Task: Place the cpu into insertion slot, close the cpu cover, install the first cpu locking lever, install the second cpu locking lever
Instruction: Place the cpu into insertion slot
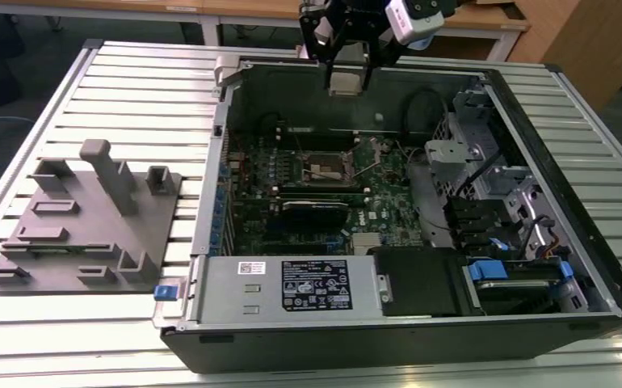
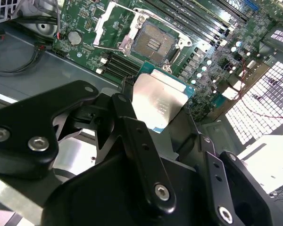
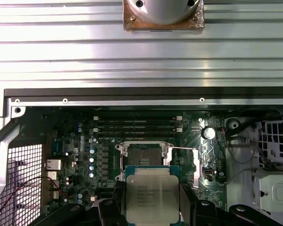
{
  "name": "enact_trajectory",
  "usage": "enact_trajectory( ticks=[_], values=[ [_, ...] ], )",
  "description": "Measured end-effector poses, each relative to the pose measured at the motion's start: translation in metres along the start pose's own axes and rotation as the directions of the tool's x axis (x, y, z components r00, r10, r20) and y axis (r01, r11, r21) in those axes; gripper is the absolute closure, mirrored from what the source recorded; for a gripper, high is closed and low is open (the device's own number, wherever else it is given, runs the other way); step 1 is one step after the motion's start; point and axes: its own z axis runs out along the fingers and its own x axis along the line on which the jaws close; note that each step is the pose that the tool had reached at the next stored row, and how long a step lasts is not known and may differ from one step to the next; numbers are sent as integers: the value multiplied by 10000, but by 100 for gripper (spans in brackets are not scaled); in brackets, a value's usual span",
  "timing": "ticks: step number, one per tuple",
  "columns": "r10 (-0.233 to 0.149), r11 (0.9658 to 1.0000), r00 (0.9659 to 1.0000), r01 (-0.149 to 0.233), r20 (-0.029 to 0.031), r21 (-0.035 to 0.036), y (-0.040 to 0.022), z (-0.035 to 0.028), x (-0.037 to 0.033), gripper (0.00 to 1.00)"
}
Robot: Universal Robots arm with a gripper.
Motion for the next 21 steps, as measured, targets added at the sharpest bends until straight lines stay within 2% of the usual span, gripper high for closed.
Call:
enact_trajectory(
  ticks=[4, 21],
  values=[
    [0, 10000, 10000, 0, 0, 0, -2, 25, 0, 46],
    [0, 10000, 10000, 0, 3, -4, -4, 46, -1, 46]
  ],
)
